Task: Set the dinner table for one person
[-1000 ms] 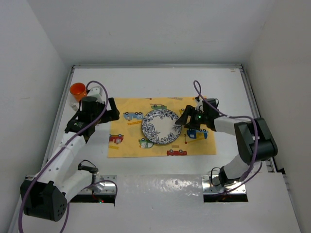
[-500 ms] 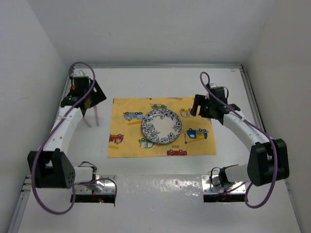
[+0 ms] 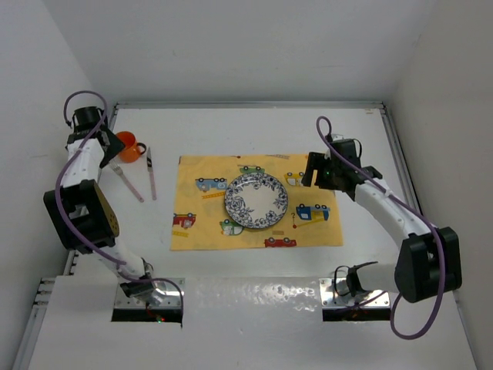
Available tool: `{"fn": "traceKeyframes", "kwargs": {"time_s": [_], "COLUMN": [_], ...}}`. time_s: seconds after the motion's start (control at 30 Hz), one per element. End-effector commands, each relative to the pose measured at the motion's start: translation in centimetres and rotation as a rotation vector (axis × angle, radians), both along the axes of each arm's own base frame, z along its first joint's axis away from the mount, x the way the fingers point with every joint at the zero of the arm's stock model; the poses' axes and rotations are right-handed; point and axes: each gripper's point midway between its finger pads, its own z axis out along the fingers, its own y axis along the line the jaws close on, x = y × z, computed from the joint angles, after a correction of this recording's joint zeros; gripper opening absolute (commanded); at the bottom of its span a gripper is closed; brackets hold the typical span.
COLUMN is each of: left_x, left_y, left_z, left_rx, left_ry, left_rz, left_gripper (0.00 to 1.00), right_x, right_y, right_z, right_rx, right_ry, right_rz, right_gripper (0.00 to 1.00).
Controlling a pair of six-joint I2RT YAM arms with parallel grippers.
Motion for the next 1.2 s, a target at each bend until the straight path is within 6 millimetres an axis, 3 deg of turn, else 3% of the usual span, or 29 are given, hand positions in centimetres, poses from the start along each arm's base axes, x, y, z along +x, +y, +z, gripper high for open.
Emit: {"fn": "traceKeyframes", "kwargs": {"time_s": [0.0, 0.13, 0.27, 0.47, 0.97, 1.17], "left_x": [1.2, 2.6, 4.5, 5.6, 8.3, 9.0], "left_y": [1.4, 3.0, 4.0, 4.8, 5.8, 5.6], "left_z": [0.5, -1.2, -0.8, -1.6, -5.3, -5.2], "left_rx": [0.016, 0.0, 0.0, 0.0, -0.03, -0.045], "left_ry": [-0.013, 0.024, 0.007, 0.029, 0.096, 0.079], "left_rz": [0.023, 0.046, 0.052, 0.068, 0.053, 0.042], "left_gripper": [0.5, 0.48, 0.46, 0.44, 0.37, 0.26], "right_x": [0.3, 0.0, -0.2, -0.6, -1.0, -1.1], "right_y": [0.3, 0.1, 0.1, 0.3, 0.4, 0.3], "right_z": [1.4, 1.1, 1.1, 0.6, -0.3, -0.3], "right_rx": [0.01, 0.01, 0.011, 0.017, 0.02, 0.015], "right_ry": [-0.061, -0.063, -0.065, -0.053, -0.024, -0.019], "right_rz": [0.005, 0.003, 0.004, 0.02, 0.03, 0.029], "right_gripper": [0.75, 0.75, 0.75, 0.75, 0.75, 0.74]}}
